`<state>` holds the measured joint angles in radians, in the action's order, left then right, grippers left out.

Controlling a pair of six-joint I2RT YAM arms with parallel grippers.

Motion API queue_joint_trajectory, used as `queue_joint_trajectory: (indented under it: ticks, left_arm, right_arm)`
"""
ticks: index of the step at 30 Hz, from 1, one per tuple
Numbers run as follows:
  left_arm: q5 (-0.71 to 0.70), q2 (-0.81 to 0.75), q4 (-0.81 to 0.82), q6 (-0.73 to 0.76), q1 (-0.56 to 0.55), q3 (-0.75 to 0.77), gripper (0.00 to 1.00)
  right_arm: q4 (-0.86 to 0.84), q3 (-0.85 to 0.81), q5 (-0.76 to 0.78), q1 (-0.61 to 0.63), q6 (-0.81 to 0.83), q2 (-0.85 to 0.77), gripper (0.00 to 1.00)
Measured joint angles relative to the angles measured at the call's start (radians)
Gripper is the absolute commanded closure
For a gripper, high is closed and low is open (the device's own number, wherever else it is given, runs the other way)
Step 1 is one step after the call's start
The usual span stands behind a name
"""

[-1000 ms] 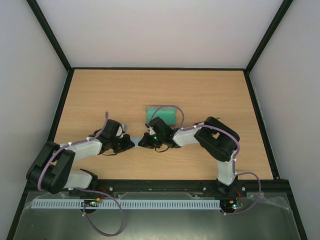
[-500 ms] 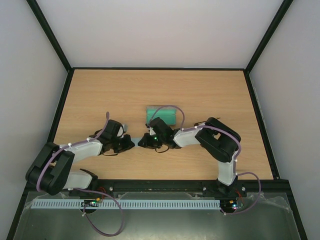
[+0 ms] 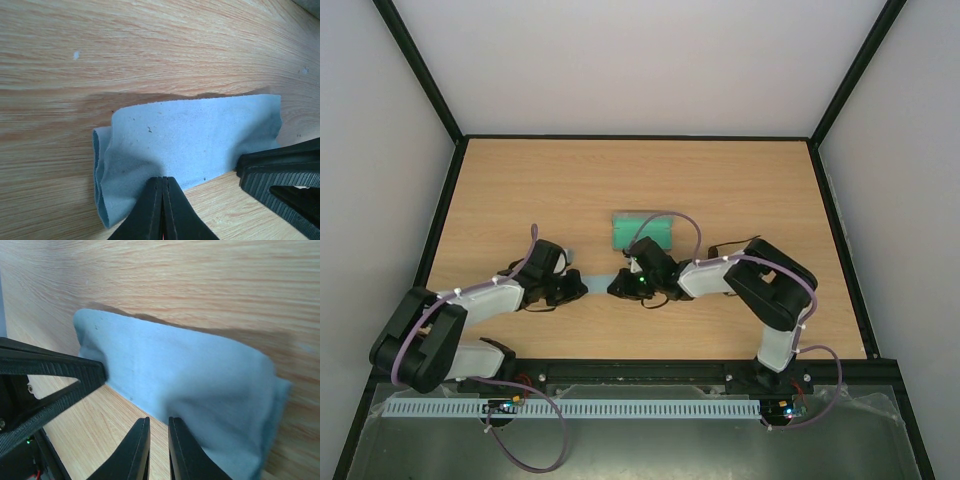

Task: Organize the sunglasses
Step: Adjust the glasses cleaning cloth at the center of the board.

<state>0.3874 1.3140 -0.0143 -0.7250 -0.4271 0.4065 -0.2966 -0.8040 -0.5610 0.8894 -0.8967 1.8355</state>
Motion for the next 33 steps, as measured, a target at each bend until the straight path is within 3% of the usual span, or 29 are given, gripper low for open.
queue_joint_trajectory:
  ticks: [30,33]
  left_arm:
    - [-0.076,-0.089,-0.164,0.034,0.037,0.014,0.98]
    - [-0.078,-0.113,-0.193,0.037,0.044,0.021,0.93]
  right_arm:
    - [0.075,0.064,0.026,-0.062,0.06,-0.085,0.85]
    - [0.077,0.064,0.026,-0.063,0.061,-0.087,0.77]
